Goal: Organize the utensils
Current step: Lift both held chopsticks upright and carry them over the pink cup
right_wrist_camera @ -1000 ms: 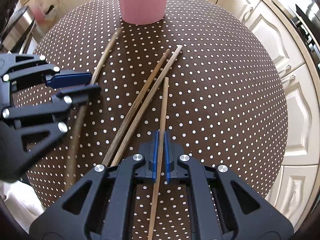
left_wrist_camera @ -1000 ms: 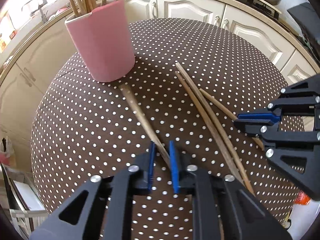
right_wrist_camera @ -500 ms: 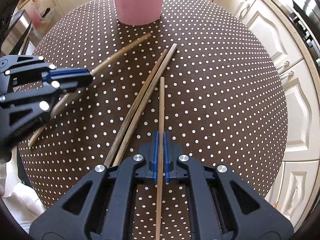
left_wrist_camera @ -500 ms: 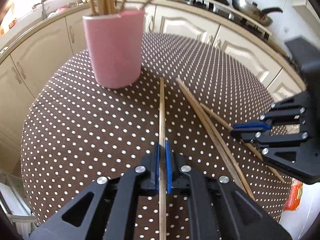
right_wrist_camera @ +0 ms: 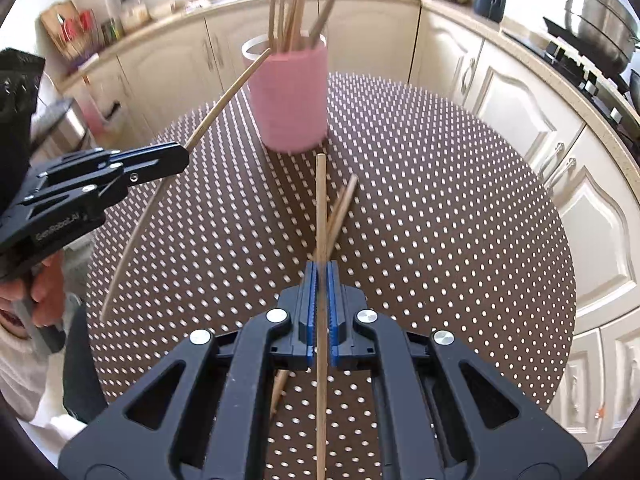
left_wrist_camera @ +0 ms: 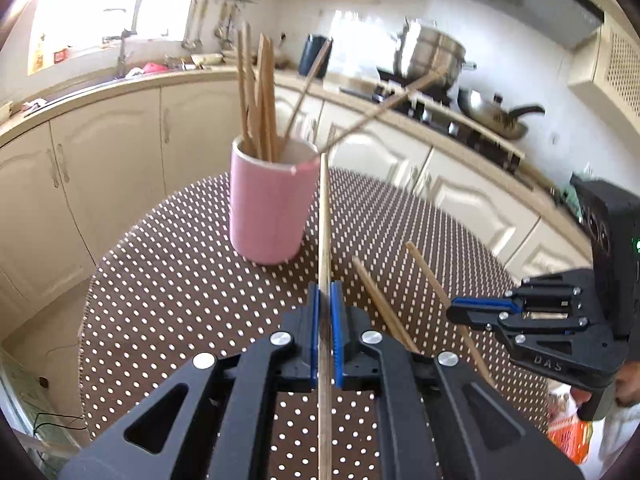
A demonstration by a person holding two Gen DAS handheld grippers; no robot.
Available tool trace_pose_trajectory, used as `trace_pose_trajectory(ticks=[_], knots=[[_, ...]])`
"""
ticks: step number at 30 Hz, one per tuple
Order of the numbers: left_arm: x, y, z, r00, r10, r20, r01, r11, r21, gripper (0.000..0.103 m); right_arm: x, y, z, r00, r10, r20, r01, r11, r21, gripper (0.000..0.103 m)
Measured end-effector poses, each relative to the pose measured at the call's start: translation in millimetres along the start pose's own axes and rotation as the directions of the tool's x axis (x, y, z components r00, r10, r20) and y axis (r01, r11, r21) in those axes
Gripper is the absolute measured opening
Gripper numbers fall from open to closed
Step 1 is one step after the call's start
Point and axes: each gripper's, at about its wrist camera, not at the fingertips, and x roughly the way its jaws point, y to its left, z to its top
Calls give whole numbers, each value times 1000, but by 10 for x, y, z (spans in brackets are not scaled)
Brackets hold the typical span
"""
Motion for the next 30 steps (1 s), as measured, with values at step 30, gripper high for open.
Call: trace_pose_trajectory(ticks=[30], knots=[[-452,-140,840,816,2,579,39,997,-59,6,-882,-123,738,805,68,589,-151,984,92,5]])
